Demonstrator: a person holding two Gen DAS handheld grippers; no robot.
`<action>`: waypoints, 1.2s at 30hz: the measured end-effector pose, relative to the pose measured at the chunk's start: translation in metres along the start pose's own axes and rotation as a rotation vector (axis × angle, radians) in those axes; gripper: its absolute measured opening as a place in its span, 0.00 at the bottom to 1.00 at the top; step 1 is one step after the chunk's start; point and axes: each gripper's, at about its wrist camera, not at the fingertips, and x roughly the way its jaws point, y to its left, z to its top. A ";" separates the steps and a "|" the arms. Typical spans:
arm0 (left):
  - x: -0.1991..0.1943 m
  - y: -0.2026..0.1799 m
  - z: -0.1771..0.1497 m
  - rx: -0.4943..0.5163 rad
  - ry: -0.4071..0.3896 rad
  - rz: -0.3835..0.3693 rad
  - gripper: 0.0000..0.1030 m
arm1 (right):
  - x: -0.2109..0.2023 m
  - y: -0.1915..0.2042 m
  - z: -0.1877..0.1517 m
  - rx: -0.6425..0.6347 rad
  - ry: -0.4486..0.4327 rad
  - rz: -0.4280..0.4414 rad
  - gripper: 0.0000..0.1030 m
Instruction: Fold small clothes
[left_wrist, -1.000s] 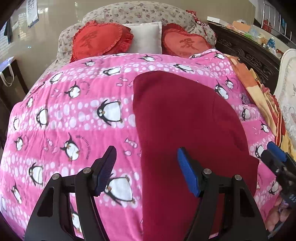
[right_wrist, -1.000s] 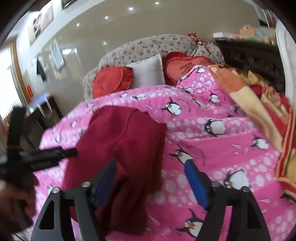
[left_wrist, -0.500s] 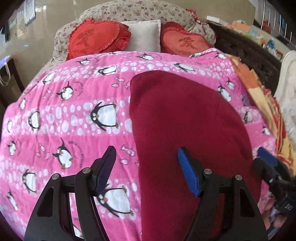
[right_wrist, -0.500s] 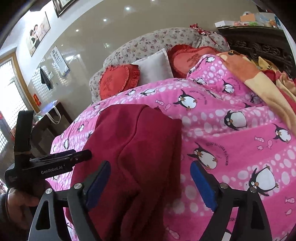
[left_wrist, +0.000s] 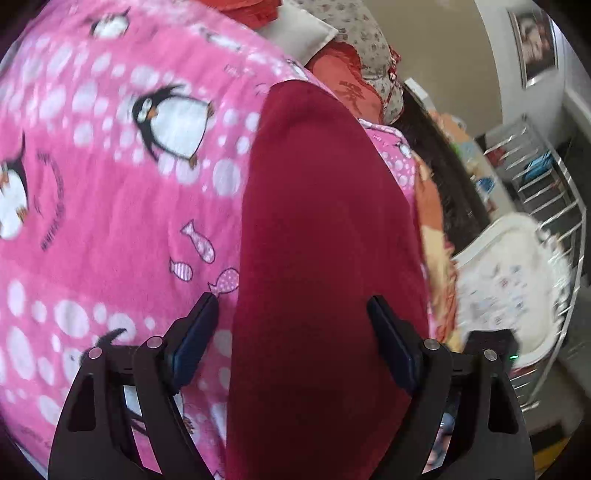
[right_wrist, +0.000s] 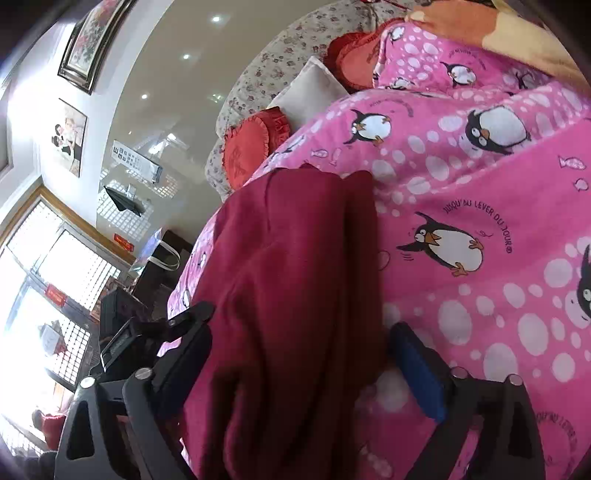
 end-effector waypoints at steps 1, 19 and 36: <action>-0.001 -0.001 0.000 0.001 0.000 -0.009 0.81 | 0.004 -0.003 0.000 0.004 0.010 0.001 0.93; 0.019 -0.016 -0.017 0.164 -0.081 -0.091 0.82 | 0.016 0.016 -0.007 -0.181 0.009 -0.037 0.85; 0.022 -0.017 -0.021 0.189 -0.095 -0.072 0.82 | 0.017 0.022 -0.013 -0.240 0.004 -0.132 0.76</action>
